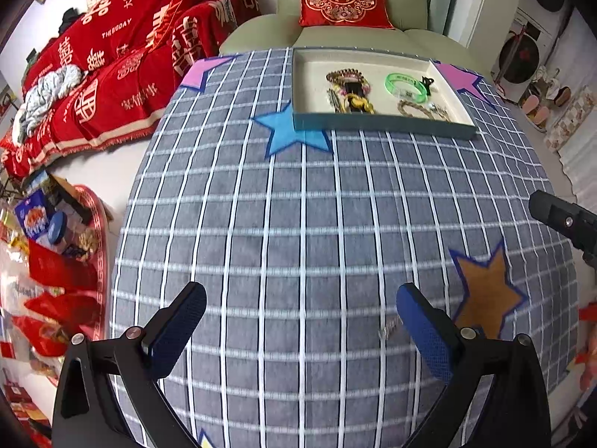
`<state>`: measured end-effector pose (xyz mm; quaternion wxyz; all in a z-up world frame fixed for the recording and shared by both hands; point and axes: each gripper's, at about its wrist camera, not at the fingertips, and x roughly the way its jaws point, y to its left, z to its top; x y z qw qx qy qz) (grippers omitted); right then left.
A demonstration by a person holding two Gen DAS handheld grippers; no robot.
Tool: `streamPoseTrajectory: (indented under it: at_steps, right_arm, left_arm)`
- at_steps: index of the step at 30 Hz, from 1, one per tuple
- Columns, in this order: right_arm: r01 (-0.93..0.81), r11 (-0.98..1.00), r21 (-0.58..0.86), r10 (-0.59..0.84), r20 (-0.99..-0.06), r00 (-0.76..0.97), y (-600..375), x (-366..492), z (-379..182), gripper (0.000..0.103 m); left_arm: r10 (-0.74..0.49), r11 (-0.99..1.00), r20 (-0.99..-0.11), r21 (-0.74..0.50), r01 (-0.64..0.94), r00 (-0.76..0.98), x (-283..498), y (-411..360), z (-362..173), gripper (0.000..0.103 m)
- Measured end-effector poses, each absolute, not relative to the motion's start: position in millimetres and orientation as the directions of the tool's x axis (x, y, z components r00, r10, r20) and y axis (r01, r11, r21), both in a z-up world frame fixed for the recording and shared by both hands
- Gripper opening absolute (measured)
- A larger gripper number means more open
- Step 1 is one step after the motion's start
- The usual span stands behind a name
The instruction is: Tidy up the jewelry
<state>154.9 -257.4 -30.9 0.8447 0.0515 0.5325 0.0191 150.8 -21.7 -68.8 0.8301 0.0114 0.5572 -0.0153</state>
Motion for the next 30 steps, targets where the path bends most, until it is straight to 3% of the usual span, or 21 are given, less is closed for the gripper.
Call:
streamPoseTrajectory:
  at_steps: [14,30]
  right_arm:
    - [0.016,0.998,0.060,0.045,-0.873,0.487,-247,81,12,0.103]
    - [0.013,1.000,0.021,0.010,-0.822,0.569,-233,53,49,0.103]
  left_arm:
    - [-0.015,0.999,-0.894,0.004,0.042,0.448,92,-8,-29,0.103]
    - [-0.010,1.000,-0.853,0.002,0.023,0.522,73,-3,5,0.103]
